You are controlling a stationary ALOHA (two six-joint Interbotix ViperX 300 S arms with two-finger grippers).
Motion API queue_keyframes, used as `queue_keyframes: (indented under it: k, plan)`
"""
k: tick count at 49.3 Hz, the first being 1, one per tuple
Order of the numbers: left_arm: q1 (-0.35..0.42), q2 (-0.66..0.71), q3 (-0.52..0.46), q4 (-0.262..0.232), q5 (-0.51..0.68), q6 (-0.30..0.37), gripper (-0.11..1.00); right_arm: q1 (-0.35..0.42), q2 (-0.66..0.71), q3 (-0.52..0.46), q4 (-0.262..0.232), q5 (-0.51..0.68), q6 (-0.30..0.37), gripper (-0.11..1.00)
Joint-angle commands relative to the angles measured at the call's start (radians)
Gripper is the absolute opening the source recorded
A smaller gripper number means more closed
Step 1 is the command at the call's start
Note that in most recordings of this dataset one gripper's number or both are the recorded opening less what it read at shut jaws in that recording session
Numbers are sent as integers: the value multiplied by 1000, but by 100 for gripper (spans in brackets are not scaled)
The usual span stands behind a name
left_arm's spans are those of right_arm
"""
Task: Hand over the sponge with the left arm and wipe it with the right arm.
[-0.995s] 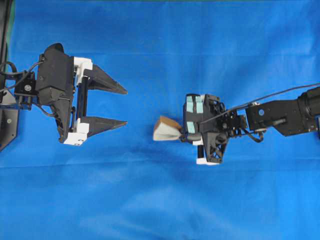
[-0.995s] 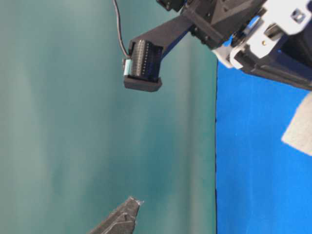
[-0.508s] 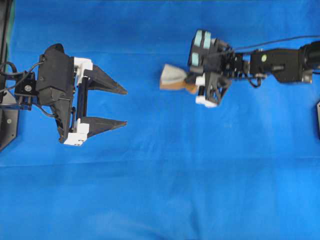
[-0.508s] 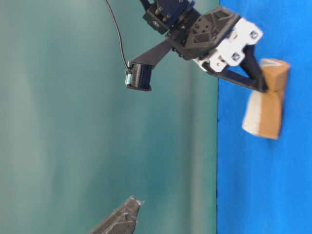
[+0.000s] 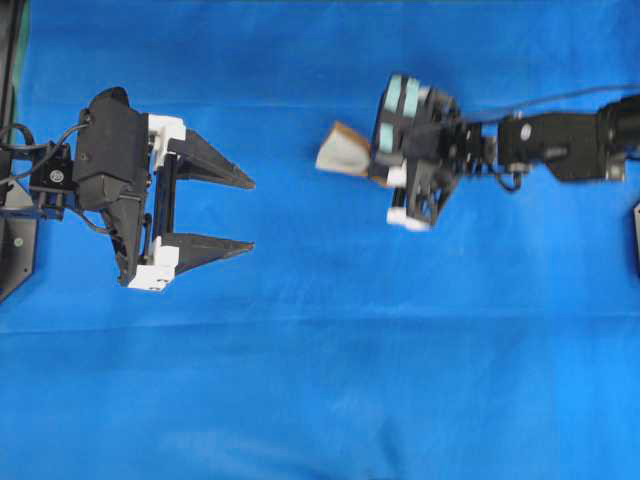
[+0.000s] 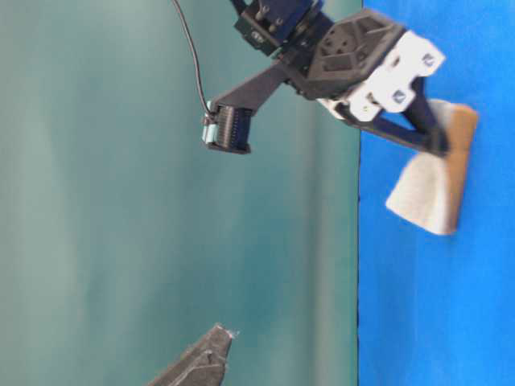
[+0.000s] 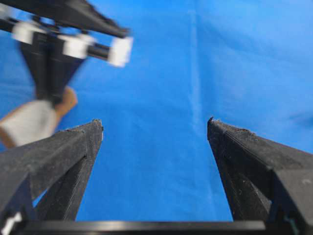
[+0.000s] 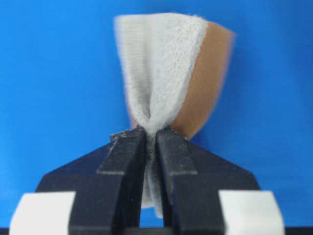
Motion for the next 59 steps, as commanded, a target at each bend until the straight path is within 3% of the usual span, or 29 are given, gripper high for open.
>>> queue_keyframes:
  k: [1,14,24,32,48,59]
  plan:
    - [-3,-3,-9,2,-6,2,85,107,-18,-2,31,0,11,12]
    - [-3,-3,-11,2,-6,2,85,299,-18,-18,78,20,80,12]
    - [-2,-3,-11,0,-6,0,85,328,-18,-29,75,34,97,12]
    - [-3,-3,-9,2,-8,0,85,264,-18,-26,64,35,80,12]
    - [-2,-3,-9,2,-3,2,85,20,-18,-17,-64,51,71,12]
    - [-2,-3,-9,2,-2,2,85,0,-18,-18,-92,46,69,12]
